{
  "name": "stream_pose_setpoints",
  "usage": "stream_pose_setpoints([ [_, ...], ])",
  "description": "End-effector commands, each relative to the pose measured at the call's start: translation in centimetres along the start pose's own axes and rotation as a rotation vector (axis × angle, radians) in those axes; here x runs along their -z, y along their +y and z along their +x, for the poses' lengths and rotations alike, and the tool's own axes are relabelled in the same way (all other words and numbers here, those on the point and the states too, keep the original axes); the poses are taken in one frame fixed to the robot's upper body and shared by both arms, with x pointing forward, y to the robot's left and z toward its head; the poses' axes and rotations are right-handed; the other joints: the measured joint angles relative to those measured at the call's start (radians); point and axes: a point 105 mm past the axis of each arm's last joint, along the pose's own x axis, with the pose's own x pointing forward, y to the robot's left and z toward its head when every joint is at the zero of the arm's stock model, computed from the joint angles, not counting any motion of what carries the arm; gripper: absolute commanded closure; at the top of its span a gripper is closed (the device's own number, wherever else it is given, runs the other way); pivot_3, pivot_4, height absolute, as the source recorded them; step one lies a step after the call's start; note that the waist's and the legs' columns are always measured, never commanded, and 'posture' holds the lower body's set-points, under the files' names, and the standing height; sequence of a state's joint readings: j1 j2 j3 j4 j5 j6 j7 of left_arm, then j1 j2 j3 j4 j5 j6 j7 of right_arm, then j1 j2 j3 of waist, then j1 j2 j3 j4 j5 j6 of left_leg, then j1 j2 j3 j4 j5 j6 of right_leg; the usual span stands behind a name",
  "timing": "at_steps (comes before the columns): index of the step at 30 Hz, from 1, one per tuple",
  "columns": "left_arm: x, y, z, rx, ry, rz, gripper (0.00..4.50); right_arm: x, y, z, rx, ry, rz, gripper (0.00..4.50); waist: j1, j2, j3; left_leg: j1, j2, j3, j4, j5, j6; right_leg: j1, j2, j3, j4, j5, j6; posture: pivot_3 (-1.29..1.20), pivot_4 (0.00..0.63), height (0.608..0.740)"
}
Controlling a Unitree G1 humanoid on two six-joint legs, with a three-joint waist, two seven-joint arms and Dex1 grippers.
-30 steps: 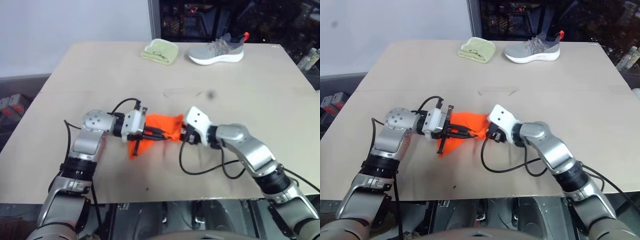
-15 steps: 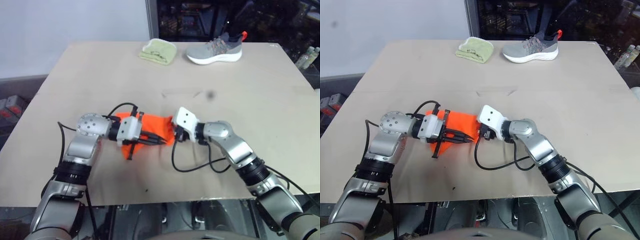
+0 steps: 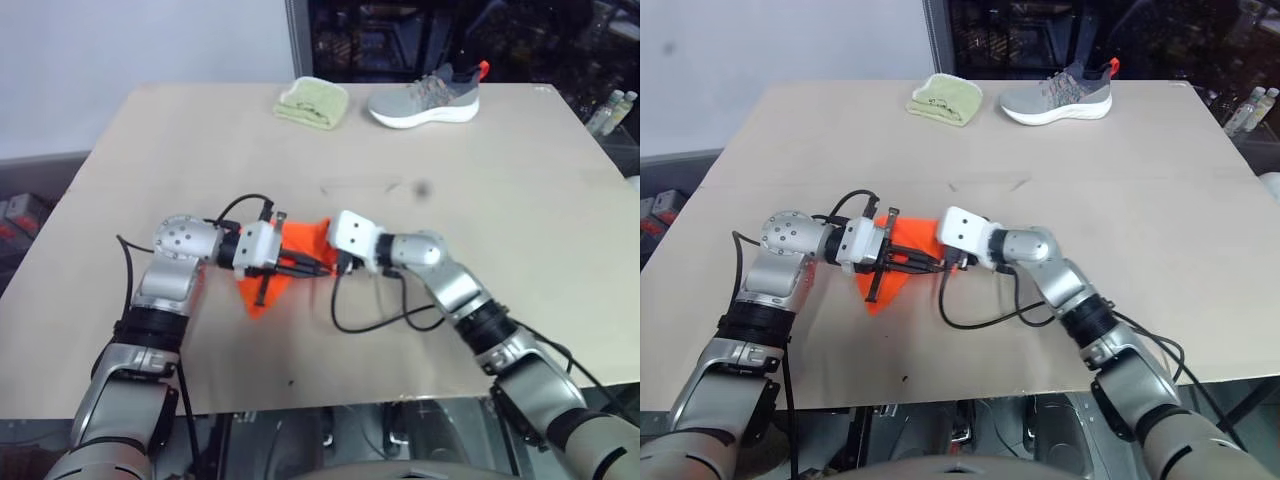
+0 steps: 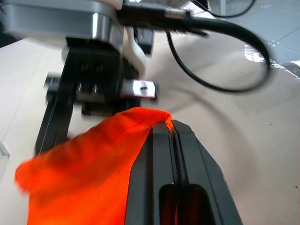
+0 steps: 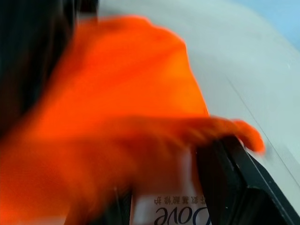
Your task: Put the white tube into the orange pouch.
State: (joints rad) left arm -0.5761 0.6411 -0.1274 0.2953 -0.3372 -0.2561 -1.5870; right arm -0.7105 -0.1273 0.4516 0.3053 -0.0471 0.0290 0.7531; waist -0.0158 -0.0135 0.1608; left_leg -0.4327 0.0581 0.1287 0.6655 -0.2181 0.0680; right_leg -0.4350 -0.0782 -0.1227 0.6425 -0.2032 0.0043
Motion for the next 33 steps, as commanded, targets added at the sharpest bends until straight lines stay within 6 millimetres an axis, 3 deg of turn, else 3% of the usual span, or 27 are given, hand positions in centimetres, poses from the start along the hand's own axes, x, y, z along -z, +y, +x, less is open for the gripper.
stream_pose_setpoints([
  [1, -0.6, 0.1, -0.7, -0.031, -0.024, 0.019, 4.5, -1.2, -0.5, 0.1, -0.009, -0.044, -0.076, 2.53, 0.004, 0.0, 0.0, 0.0, 0.0, 0.0, 0.0, 0.0, 0.0, 0.0, 0.0, 0.0, 0.0, 0.0, 0.0, 0.0, 0.15, 0.74],
  [4, -0.5, -0.2, -1.1, -0.037, -0.039, 0.001, 4.5, -0.6, 0.4, -0.1, -0.069, -0.032, -0.088, 2.53, 0.002, 0.0, 0.0, 0.0, -0.001, 0.001, 0.0, -0.001, 0.001, 0.0, -0.002, 0.001, -0.001, 0.0, 0.0, 0.0, 0.15, 0.74],
  [5, -0.5, -0.3, -1.3, -0.04, -0.04, -0.001, 4.5, -0.6, 0.4, -0.3, -0.066, -0.039, -0.085, 2.32, 0.002, 0.0, 0.0, 0.0, -0.001, 0.001, 0.001, -0.001, 0.001, 0.0, -0.002, 0.001, -0.001, 0.0, 0.0, 0.0, 0.15, 0.74],
  [7, -0.2, -0.6, -1.9, -0.057, -0.044, -0.01, 4.5, -0.8, 0.4, -0.9, -0.07, -0.056, -0.058, 1.78, 0.002, 0.0, 0.0, 0.0, -0.001, 0.001, 0.001, -0.001, 0.001, 0.0, -0.002, 0.001, 0.0, 0.0, 0.0, 0.0, 0.15, 0.74],
  [11, -0.1, -1.1, -2.9, -0.111, -0.1, -0.024, 4.5, -0.9, 0.2, -2.5, -0.025, -0.062, 0.008, 0.02, 0.001, 0.0, 0.0, 0.001, 0.0, 0.0, 0.0, -0.001, 0.001, 0.0, -0.001, 0.0, 0.0, 0.0, 0.0, 0.0, 0.15, 0.74],
  [22, 0.9, -2.6, -2.8, -0.113, -0.109, -0.061, 4.5, -1.9, -1.4, -9.7, 0.05, -0.035, 0.176, 0.02, 0.005, 0.0, 0.0, 0.0, -0.001, -0.001, 0.0, -0.004, 0.005, 0.0, -0.007, -0.001, -0.001, -0.002, -0.004, 0.0, 0.15, 0.74],
  [23, 0.9, -2.6, -2.8, -0.114, -0.11, -0.061, 4.5, -1.9, -1.5, -9.8, 0.05, -0.03, 0.185, 0.02, 0.005, 0.0, 0.0, 0.0, -0.001, -0.001, 0.0, -0.004, 0.005, 0.0, -0.008, -0.001, -0.001, -0.002, -0.004, 0.0, 0.15, 0.74],
  [25, 0.6, -2.8, -2.8, -0.111, -0.121, -0.063, 4.5, 1.0, -2.0, -9.0, 0.075, 0.118, 0.048, 0.02, 0.0, 0.0, 0.0, 0.001, -0.001, -0.001, 0.0, -0.004, 0.005, 0.0, -0.008, -0.002, -0.001, -0.002, -0.004, 0.0, 0.15, 0.74],
  [27, 0.5, -3.2, -2.8, -0.097, -0.116, -0.061, 4.5, 2.6, -2.3, -8.0, 0.089, 0.177, -0.024, 0.02, -0.005, 0.0, 0.0, 0.001, 0.0, -0.001, -0.001, -0.004, 0.005, 0.0, -0.007, -0.002, 0.0, -0.002, -0.004, 0.0, 0.15, 0.74],
  [33, 0.4, -4.2, -2.7, -0.068, -0.102, -0.051, 4.5, 3.3, -3.9, -5.5, 0.197, 0.105, 0.142, 0.02, -0.002, 0.0, 0.0, 0.0, 0.0, 0.002, -0.002, -0.001, 0.0, -0.003, -0.002, 0.001, 0.0, 0.0, 0.0, 0.0, 0.15, 0.74],
])
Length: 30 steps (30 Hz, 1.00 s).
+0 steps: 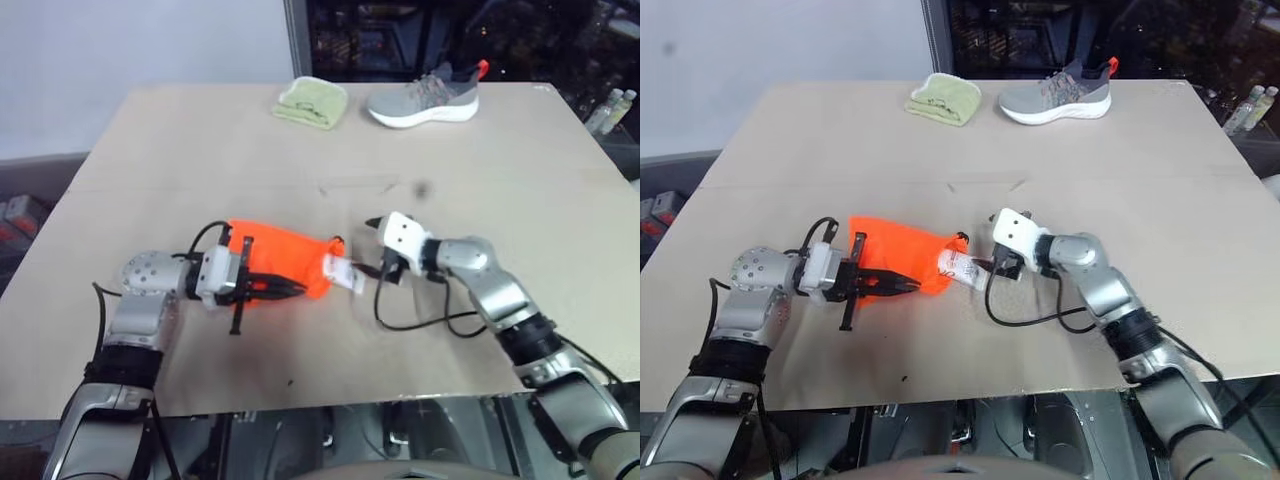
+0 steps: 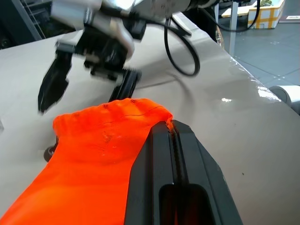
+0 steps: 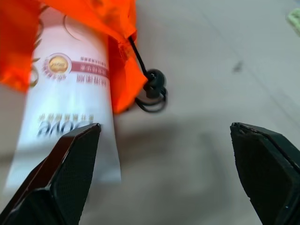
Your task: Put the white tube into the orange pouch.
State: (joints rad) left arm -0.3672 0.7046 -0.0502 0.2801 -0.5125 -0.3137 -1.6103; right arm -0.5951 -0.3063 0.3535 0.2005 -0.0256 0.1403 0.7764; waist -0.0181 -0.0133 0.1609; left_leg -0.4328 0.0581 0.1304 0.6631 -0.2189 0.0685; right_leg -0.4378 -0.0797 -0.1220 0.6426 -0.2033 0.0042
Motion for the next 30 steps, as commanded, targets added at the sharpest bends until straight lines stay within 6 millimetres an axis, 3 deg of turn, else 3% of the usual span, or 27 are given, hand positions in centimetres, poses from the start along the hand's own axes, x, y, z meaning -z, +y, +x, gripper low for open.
stream_pose_setpoints([
  [1, -0.8, -0.7, 0.1, 0.032, 0.0, 0.05, 4.5, -1.5, -2.4, 0.5, 0.099, -0.071, 0.154, 0.02, 0.001, 0.0, 0.0, 0.0, 0.0, 0.001, 0.0, 0.0, 0.0, 0.0, 0.0, 0.001, 0.0, 0.0, 0.0, 0.0, 0.15, 0.74],
  [6, -0.5, -1.5, 0.5, 0.045, 0.007, 0.066, 4.5, -0.4, -2.8, -1.2, 0.07, -0.017, 0.49, 0.02, 0.009, 0.0, 0.0, -0.001, -0.001, 0.001, 0.0, 0.0, 0.0, 0.0, -0.002, 0.001, -0.001, 0.001, -0.002, 0.0, 0.15, 0.74],
  [9, -0.3, -1.8, 0.8, 0.044, 0.011, 0.076, 4.5, -1.2, -3.3, -1.7, 0.069, -0.026, 0.642, 0.02, 0.005, 0.0, 0.0, -0.001, -0.002, 0.001, 0.0, -0.001, 0.001, 0.0, -0.005, 0.001, -0.001, 0.001, -0.003, 0.0, 0.15, 0.74],
  [13, 0.0, -2.4, 1.3, 0.047, 0.012, 0.089, 4.5, -3.2, -2.7, -0.4, 0.039, -0.058, 0.783, 0.02, -0.005, 0.0, 0.0, 0.0, 0.0, 0.001, -0.001, -0.003, 0.004, -0.001, -0.006, 0.001, 0.0, 0.002, -0.003, 0.0, 0.15, 0.74],
  [17, 0.2, -2.8, 1.4, 0.043, 0.011, 0.089, 4.5, -3.1, -3.1, -0.1, 0.081, -0.025, 0.711, 0.02, -0.003, 0.0, 0.0, 0.001, -0.001, 0.001, -0.007, -0.001, 0.001, -0.003, -0.001, 0.0, 0.0, 0.002, -0.003, 0.0, 0.15, 0.74],
  [20, 0.2, -2.9, 1.7, 0.041, 0.011, 0.095, 4.5, -3.3, -3.1, 0.6, 0.103, 0.012, 0.547, 0.02, 0.001, 0.001, 0.0, 0.0, -0.002, 0.001, -0.007, 0.0, 0.0, -0.003, -0.002, 0.001, -0.001, 0.002, -0.003, 0.0, 0.15, 0.74],
  [24, 0.0, -2.8, 2.1, 0.037, 0.013, 0.099, 4.5, -2.8, -1.3, 1.9, 0.05, 0.091, 0.347, 0.02, 0.0, 0.0, 0.0, 0.0, -0.002, 0.003, -0.007, 0.001, -0.001, -0.003, -0.002, 0.002, -0.001, 0.0, 0.0, 0.0, 0.15, 0.74],
  [30, -0.4, -2.2, 2.7, 0.023, 0.009, 0.112, 4.5, -2.4, 0.6, 4.0, 0.022, 0.137, 0.276, 0.02, 0.0, 0.0, 0.0, 0.0, -0.001, 0.003, -0.007, 0.001, -0.002, -0.003, -0.001, 0.002, 0.0, 0.0, 0.0, 0.0, 0.15, 0.74],
])
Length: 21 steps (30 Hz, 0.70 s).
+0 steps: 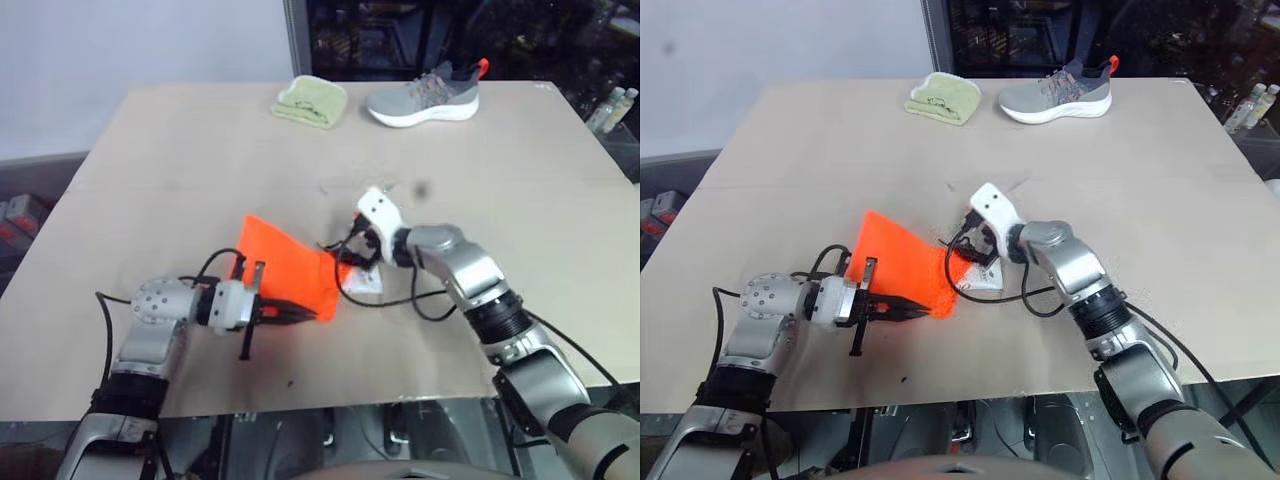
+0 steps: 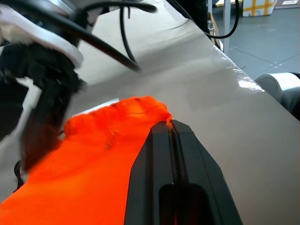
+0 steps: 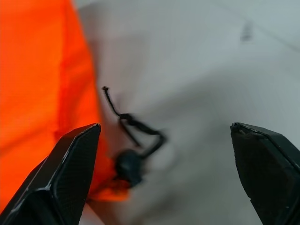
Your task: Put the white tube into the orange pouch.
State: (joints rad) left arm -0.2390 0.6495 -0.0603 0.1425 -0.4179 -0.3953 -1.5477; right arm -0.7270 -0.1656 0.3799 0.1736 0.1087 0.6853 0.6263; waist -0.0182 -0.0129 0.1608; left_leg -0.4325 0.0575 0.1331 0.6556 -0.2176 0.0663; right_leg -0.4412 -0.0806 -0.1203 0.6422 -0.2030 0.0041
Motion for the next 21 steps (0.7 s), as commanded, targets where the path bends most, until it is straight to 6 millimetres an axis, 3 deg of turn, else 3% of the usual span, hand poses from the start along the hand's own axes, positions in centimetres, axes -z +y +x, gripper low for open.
stream_pose_setpoints([
  [1, -1.0, 0.7, 0.5, -0.005, -0.01, 0.044, 4.5, -0.9, 0.2, 0.6, 0.028, -0.006, -0.098, 0.02, 0.001, 0.0, 0.0, 0.0, 0.0, 0.0, 0.0, 0.0, 0.0, 0.0, 0.0, 0.0, 0.0, 0.0, 0.0, 0.0, 0.15, 0.74],
  [6, -1.1, 0.8, 0.5, -0.015, -0.007, 0.045, 4.5, -0.6, -0.4, 0.8, 0.06, 0.019, -0.184, 0.02, 0.001, 0.0, 0.0, 0.0, -0.001, 0.0, 0.0, 0.0, 0.0, 0.0, -0.001, 0.0, 0.0, 0.0, 0.0, 0.0, 0.15, 0.74],
  [9, -1.3, 0.9, 0.7, -0.022, -0.013, 0.045, 4.5, -0.6, -0.6, 1.0, 0.065, 0.035, -0.239, 0.73, 0.001, 0.0, 0.0, 0.0, 0.0, 0.0, 0.0, 0.0, 0.0, 0.0, 0.0, 0.0, 0.0, 0.0, 0.0, 0.0, 0.15, 0.74],
  [11, -1.3, 0.9, 0.8, -0.024, -0.016, 0.048, 4.5, -0.2, -0.7, 1.3, 0.059, 0.063, -0.241, 1.7, 0.0, 0.0, 0.0, 0.0, 0.0, 0.0, 0.0, 0.0, 0.0, 0.0, 0.0, 0.0, 0.0, 0.0, 0.0, 0.0, 0.15, 0.74],
  [13, -1.4, 1.0, 0.9, -0.028, -0.018, 0.051, 4.5, 0.3, -0.8, 1.4, 0.049, 0.091, -0.255, 2.28, 0.001, 0.0, 0.0, 0.0, 0.0, 0.0, 0.0, 0.0, 0.0, 0.0, 0.0, 0.0, 0.0, 0.0, 0.0, 0.0, 0.15, 0.74],
  [17, -1.6, 1.0, 1.2, -0.035, -0.022, 0.052, 4.5, 0.4, -0.6, 1.6, 0.034, 0.089, -0.267, 3.84, 0.001, 0.0, 0.0, 0.0, 0.0, 0.0, 0.0, 0.0, 0.0, 0.0, 0.0, 0.0, 0.0, 0.0, 0.0, 0.0, 0.15, 0.74],
  [18, -1.6, 1.0, 1.3, -0.041, -0.025, 0.051, 4.5, 0.4, -0.6, 1.6, 0.038, 0.08, -0.268, 3.84, 0.001, 0.0, 0.0, 0.0, 0.0, 0.0, 0.0, 0.0, 0.0, 0.0, 0.0, 0.0, 0.0, 0.0, 0.0, 0.0, 0.15, 0.74],
  [19, -1.7, 1.0, 1.3, -0.045, -0.028, 0.05, 4.5, 0.3, -0.6, 1.6, 0.041, 0.073, -0.27, 4.18, 0.001, 0.0, 0.0, 0.001, 0.0, 0.0, 0.0, 0.0, 0.0, 0.0, 0.0, 0.0, 0.0, 0.0, 0.0, 0.0, 0.15, 0.74],
  [21, -1.8, 1.2, 1.4, -0.071, -0.042, 0.038, 4.5, -0.4, -1.0, 1.1, 0.055, 0.023, -0.242, 4.18, 0.001, 0.0, 0.0, 0.001, 0.0, 0.0, 0.0, 0.0, -0.001, 0.0, 0.0, 0.0, 0.0, 0.0, 0.0, 0.0, 0.15, 0.74],
])
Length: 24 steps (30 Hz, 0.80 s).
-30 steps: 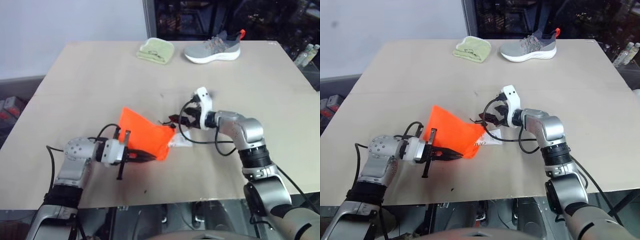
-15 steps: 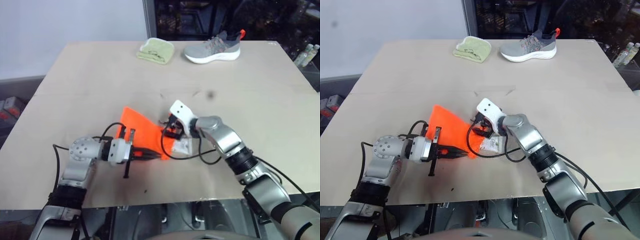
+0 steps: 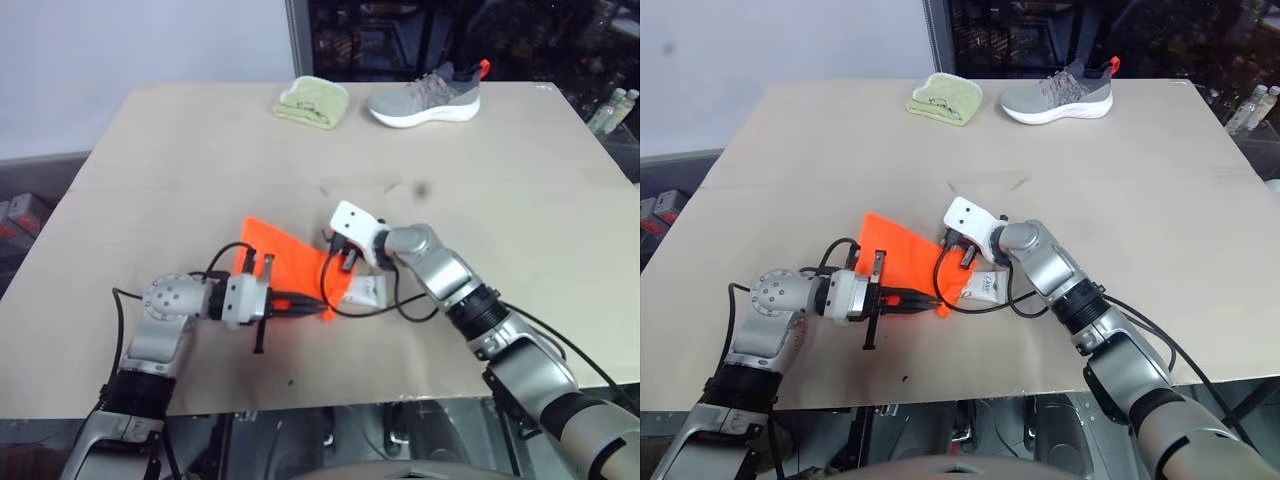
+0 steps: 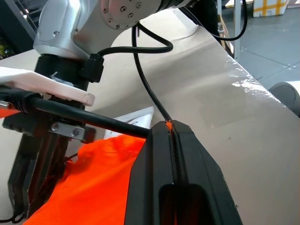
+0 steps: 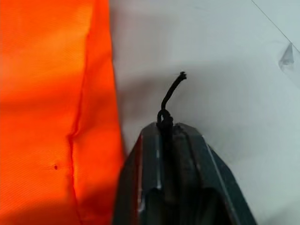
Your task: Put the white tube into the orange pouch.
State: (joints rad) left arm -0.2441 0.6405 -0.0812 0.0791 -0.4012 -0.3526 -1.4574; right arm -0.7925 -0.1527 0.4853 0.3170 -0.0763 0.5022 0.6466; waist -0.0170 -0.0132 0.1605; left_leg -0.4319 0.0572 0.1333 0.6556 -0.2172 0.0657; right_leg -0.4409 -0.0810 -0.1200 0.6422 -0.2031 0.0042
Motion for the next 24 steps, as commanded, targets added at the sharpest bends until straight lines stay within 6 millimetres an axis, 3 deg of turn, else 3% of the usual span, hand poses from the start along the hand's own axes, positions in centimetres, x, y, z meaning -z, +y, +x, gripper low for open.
stream_pose_setpoints([
  [1, -1.2, 0.5, 0.4, -0.036, -0.041, 0.021, 4.5, -0.7, -1.3, -1.0, 0.052, -0.063, 0.037, 4.18, 0.001, 0.0, 0.0, 0.0, 0.0, 0.0, 0.0, 0.0, 0.0, 0.0, 0.0, 0.0, 0.0, 0.0, 0.0, 0.0, 0.15, 0.74],
  [5, -2.3, 1.6, 0.6, -0.136, -0.127, -0.046, 4.5, -3.7, -3.9, -3.9, 0.125, -0.256, 0.236, 4.18, 0.002, 0.0, 0.0, -0.001, 0.0, 0.0, 0.0, 0.0, 0.0, 0.0, 0.0, 0.0, 0.0, 0.0, 0.0, 0.0, 0.15, 0.74],
  [13, -4.4, 4.1, 0.0, -0.289, -0.324, -0.244, 4.5, -11.3, -9.7, -12.5, 0.251, -0.74, 0.674, 4.18, 0.001, 0.0, 0.0, 0.0, 0.0, -0.002, -0.002, 0.001, -0.001, 0.0, 0.001, 0.0, 0.0, 0.001, -0.001, 0.0, 0.15, 0.74],
  [16, -5.1, 4.8, 0.2, -0.318, -0.381, -0.287, 4.5, -13.2, -10.4, -14.4, 0.252, -0.826, 0.714, 4.18, 0.002, 0.0, 0.0, 0.0, 0.0, -0.002, -0.002, 0.001, -0.001, 0.0, 0.001, 0.0, 0.0, 0.001, -0.001, 0.0, 0.15, 0.74],
  [19, -6.2, 6.7, 0.3, -0.402, -0.49, -0.359, 4.5, -16.0, -11.7, -16.9, 0.252, -0.938, 0.749, 4.18, 0.004, 0.0, 0.0, -0.001, -0.001, -0.002, -0.002, 0.001, -0.001, 0.0, 0.001, 0.0, 0.0, 0.002, -0.002, 0.0, 0.15, 0.74],
  [24, -6.5, 9.2, -0.3, -0.529, -0.549, -0.446, 4.5, -18.9, -12.6, -19.2, 0.256, -1.002, 0.714, 4.18, 0.001, 0.0, 0.0, -0.001, -0.001, -0.002, -0.002, 0.001, -0.001, 0.0, 0.001, 0.0, 0.0, 0.002, -0.003, 0.0, 0.15, 0.74],
])
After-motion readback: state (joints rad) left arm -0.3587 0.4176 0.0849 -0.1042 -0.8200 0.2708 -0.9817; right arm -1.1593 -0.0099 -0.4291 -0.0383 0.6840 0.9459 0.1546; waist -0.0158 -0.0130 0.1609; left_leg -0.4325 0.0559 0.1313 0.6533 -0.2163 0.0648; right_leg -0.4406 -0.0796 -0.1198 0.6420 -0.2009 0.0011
